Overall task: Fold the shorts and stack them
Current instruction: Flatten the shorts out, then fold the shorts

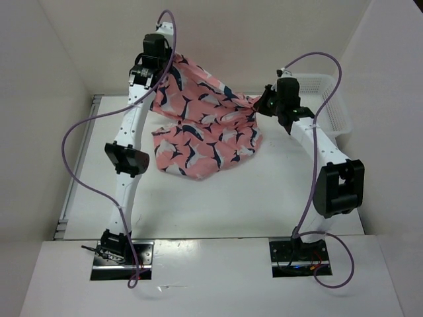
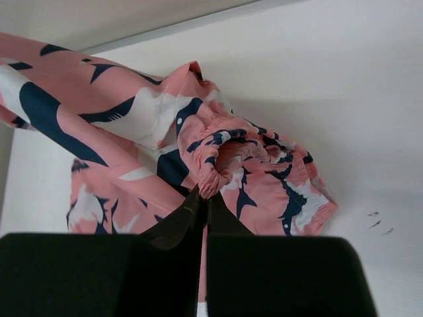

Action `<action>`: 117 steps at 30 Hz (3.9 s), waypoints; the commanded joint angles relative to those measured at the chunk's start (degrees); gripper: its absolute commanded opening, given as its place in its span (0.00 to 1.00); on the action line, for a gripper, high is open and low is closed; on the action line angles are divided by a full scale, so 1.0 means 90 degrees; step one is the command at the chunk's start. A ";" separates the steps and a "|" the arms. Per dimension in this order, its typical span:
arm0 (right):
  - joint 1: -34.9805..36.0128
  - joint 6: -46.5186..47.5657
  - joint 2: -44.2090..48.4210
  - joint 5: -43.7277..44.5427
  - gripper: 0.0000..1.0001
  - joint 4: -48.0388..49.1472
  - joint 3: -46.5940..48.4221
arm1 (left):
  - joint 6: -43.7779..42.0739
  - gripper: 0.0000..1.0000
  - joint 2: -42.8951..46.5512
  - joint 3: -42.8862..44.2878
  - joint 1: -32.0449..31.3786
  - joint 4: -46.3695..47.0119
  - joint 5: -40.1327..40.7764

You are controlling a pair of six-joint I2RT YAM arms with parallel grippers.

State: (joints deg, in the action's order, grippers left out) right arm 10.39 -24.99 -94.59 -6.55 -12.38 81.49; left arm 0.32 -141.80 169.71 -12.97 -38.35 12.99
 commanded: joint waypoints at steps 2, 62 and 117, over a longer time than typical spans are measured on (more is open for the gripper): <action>-0.0081 0.0609 0.0324 0.0464 0.00 0.0458 0.0339 | -0.0035 0.00 0.0315 0.0703 0.0142 -0.0435 -0.0027; -0.0481 0.0482 0.1780 -0.0073 0.00 0.1298 -0.2190 | -0.0035 0.00 0.0443 0.0880 0.0151 -0.1742 -0.0593; -0.0530 0.5308 0.2150 0.0279 0.76 -0.2238 -0.2074 | -0.0035 0.73 0.6287 -0.9745 -0.0377 -0.0798 -0.1288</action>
State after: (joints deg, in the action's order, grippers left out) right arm 5.69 25.78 -77.58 -2.90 -35.18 57.65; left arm 0.19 -79.59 83.66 -20.16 -50.35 -0.45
